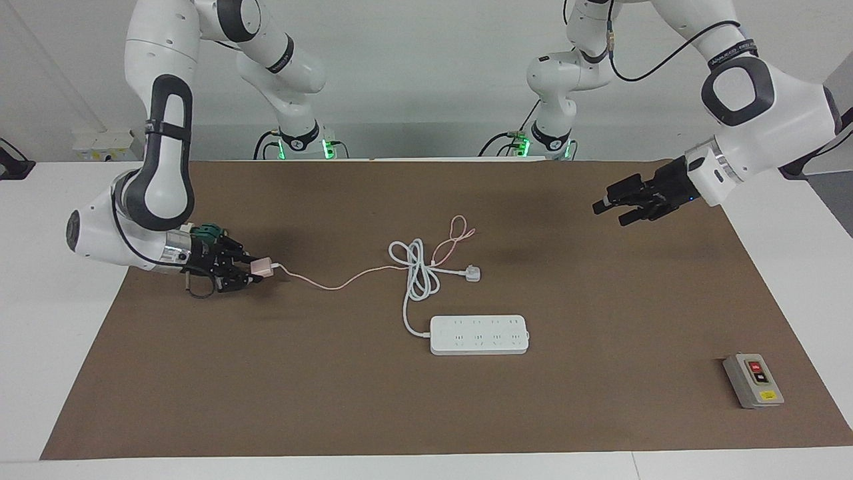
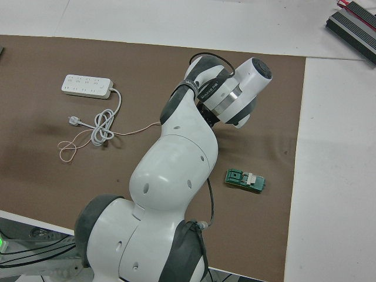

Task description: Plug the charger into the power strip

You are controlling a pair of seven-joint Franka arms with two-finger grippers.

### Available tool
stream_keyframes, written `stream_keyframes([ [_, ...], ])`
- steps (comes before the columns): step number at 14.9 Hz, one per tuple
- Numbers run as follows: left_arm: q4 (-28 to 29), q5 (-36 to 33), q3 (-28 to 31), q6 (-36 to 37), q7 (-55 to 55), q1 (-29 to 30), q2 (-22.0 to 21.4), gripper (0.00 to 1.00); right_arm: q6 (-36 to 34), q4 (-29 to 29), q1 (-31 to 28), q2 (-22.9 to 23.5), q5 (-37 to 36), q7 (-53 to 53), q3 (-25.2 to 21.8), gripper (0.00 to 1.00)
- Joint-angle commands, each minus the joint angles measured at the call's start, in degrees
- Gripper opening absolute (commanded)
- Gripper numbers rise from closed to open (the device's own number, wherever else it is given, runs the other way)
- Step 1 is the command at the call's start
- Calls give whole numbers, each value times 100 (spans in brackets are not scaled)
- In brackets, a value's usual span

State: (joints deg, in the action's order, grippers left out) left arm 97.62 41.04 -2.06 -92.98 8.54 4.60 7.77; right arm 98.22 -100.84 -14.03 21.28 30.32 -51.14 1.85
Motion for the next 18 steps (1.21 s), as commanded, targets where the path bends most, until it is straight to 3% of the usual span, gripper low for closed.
stream_keyframes([
  [1,238,946,-40,-272,427,59,128,100,-249,170,391,-457,62,-632,26,0],
  [6,1030,2405,-58,-572,1148,-47,190,100,-636,872,989,-625,377,-1792,70,0],
  [10,1450,3600,-84,-581,3053,-274,603,100,-585,1479,1647,-573,799,-2917,70,0],
  [13,1865,4453,-119,-511,3198,-485,577,100,-147,1734,2174,-485,958,-3673,70,0],
  [18,2094,5526,-137,-466,3110,-994,489,100,838,1770,3036,-423,967,-4254,70,0],
])
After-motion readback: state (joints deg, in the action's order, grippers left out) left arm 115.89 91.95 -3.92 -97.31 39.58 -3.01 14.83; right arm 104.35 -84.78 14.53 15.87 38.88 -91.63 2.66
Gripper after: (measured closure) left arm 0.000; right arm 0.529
